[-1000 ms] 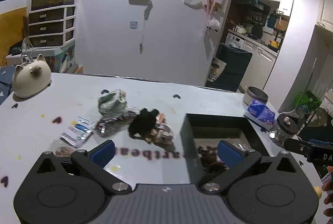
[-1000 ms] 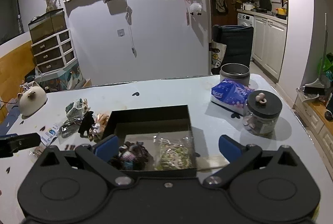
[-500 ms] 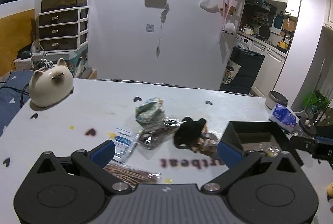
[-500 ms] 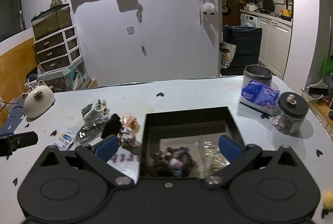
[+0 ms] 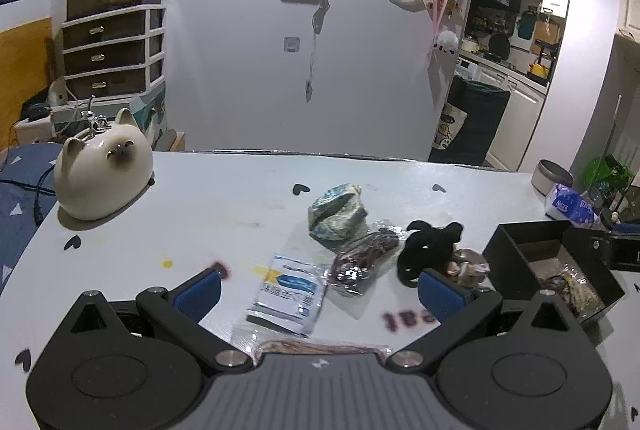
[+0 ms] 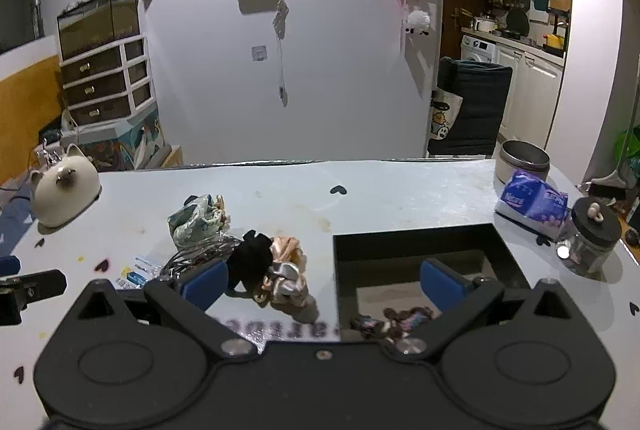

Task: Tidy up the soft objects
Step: 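Withdraw both tools from the box toward the remaining items, then grasp the white-blue medicine packet with the left tool while the right tool grasps the black scrunchie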

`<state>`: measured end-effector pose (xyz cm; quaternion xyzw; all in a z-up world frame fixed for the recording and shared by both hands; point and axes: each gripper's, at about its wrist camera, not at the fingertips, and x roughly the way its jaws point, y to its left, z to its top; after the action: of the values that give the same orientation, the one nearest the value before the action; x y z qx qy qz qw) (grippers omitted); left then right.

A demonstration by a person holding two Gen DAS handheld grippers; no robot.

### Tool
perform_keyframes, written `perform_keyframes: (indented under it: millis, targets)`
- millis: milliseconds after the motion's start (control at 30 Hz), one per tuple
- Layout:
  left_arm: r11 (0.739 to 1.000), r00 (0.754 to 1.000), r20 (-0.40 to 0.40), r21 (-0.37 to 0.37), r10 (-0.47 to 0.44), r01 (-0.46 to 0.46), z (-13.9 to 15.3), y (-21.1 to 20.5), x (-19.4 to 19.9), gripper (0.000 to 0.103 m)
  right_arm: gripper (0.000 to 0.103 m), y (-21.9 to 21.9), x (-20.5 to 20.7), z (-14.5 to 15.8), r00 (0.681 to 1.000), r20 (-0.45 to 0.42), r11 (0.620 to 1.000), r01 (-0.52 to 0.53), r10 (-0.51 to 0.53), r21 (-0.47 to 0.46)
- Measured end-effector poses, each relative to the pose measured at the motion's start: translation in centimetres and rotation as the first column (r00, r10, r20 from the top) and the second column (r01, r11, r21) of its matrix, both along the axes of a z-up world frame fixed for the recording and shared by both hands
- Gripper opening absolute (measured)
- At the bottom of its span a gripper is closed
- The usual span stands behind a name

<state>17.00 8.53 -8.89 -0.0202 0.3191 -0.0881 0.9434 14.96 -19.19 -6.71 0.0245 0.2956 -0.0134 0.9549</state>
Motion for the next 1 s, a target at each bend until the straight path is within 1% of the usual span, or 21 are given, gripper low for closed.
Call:
perform_keyframes:
  millis: [167, 333, 433, 567, 633, 667, 767, 867, 933, 1000]
  targets:
    - [0.998, 0.999, -0.022, 0.041, -0.037, 0.038, -1.8, 1.0, 2.6, 0.103, 0.103, 2.6, 1.7, -0.6, 0.999, -0.016, 0.996, -0.029, 0.028, -0.084]
    - [0.995, 0.995, -0.070, 0.075, -0.064, 0.069, -3.9, 1.5, 5.5, 0.103, 0.103, 4.4, 3.4, -1.1, 0.997, -0.040, 0.990, -0.074, 0.070, -0.122]
    - [0.989, 0.990, -0.106, 0.099, -0.095, 0.106, -5.2, 1.3, 7.0, 0.103, 0.103, 5.5, 4.6, -1.6, 0.995, -0.052, 0.982, -0.097, 0.090, -0.162]
    - [0.978, 0.975, -0.164, 0.125, -0.148, 0.169, -7.0, 0.7, 8.8, 0.103, 0.103, 6.8, 6.0, -2.3, 0.992, -0.063, 0.970, -0.124, 0.113, -0.209]
    - [0.968, 0.967, -0.195, 0.153, -0.167, 0.198, -8.0, 0.1, 9.5, 0.100, 0.103, 7.2, 6.5, -2.6, 0.990, -0.068, 0.966, -0.136, 0.124, -0.221]
    - [0.964, 0.963, -0.208, 0.165, -0.173, 0.209, -8.4, -0.1, 9.9, 0.096, 0.103, 7.4, 6.8, -2.8, 0.989, -0.073, 0.963, -0.142, 0.129, -0.227]
    - [0.958, 0.955, -0.236, 0.179, -0.181, 0.226, -9.4, -0.5, 10.8, 0.091, 0.103, 7.9, 7.7, -3.2, 0.984, -0.096, 0.956, -0.168, 0.148, -0.242]
    - [0.953, 0.950, -0.251, 0.190, -0.187, 0.238, -10.3, -0.7, 11.5, 0.085, 0.103, 8.5, 8.7, -3.9, 0.972, -0.139, 0.934, -0.224, 0.192, -0.278]
    - [0.954, 0.952, -0.238, 0.182, -0.191, 0.237, -10.7, -0.7, 11.8, 0.085, 0.103, 9.1, 9.2, -4.6, 0.962, -0.164, 0.910, -0.260, 0.217, -0.324]
    - [0.954, 0.952, -0.232, 0.175, -0.199, 0.242, -10.8, -0.8, 12.0, 0.085, 0.103, 9.8, 9.9, -5.4, 0.951, -0.194, 0.875, -0.298, 0.239, -0.382]
